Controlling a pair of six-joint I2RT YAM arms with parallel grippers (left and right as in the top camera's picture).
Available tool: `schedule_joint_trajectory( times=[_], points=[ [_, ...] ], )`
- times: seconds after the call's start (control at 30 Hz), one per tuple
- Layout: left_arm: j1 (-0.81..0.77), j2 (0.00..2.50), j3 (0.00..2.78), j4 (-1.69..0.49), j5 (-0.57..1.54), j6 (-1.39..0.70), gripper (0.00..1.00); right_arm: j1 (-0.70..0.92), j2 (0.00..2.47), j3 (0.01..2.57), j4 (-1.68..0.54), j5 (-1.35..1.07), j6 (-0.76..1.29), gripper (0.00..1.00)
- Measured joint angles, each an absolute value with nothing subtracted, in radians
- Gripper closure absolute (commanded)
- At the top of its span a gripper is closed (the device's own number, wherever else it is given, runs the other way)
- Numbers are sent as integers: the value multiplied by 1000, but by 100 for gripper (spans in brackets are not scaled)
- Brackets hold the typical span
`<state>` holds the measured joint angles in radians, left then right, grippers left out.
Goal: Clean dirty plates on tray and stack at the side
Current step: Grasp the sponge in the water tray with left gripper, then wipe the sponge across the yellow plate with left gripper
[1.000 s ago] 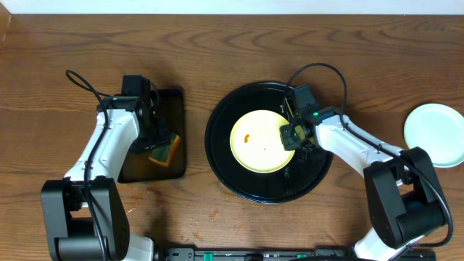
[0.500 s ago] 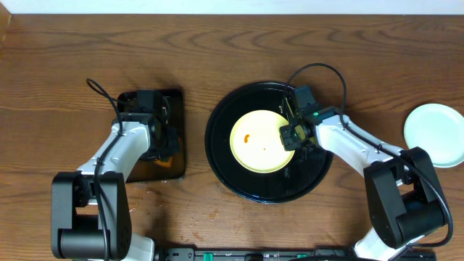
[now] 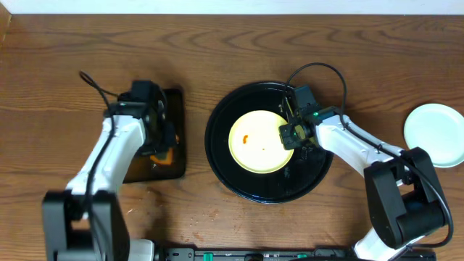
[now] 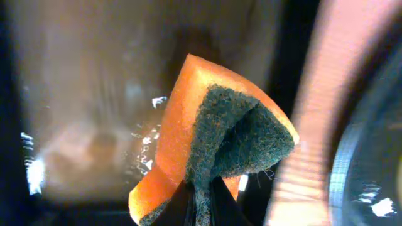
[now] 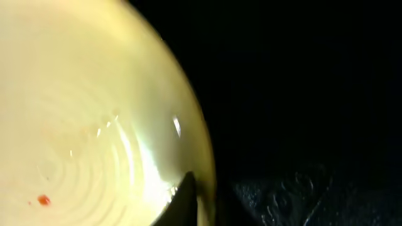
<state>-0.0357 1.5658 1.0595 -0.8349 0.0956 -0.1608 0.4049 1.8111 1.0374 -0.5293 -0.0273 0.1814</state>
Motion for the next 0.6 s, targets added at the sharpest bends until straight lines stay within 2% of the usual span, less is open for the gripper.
schedule_joint_trajectory(
  times=[0.2, 0.37, 0.6],
  points=[
    [-38, 1401, 1116, -828, 183, -224, 93, 405, 1811, 1039, -526, -30, 292, 99],
    [-93, 1387, 1116, -776, 265, -305, 93, 405, 1811, 1039, -542, -30, 364, 99],
    [-350, 1470, 1116, -587, 307, -435, 92, 405, 1809, 1040, -556, -31, 413, 99]
  ],
)
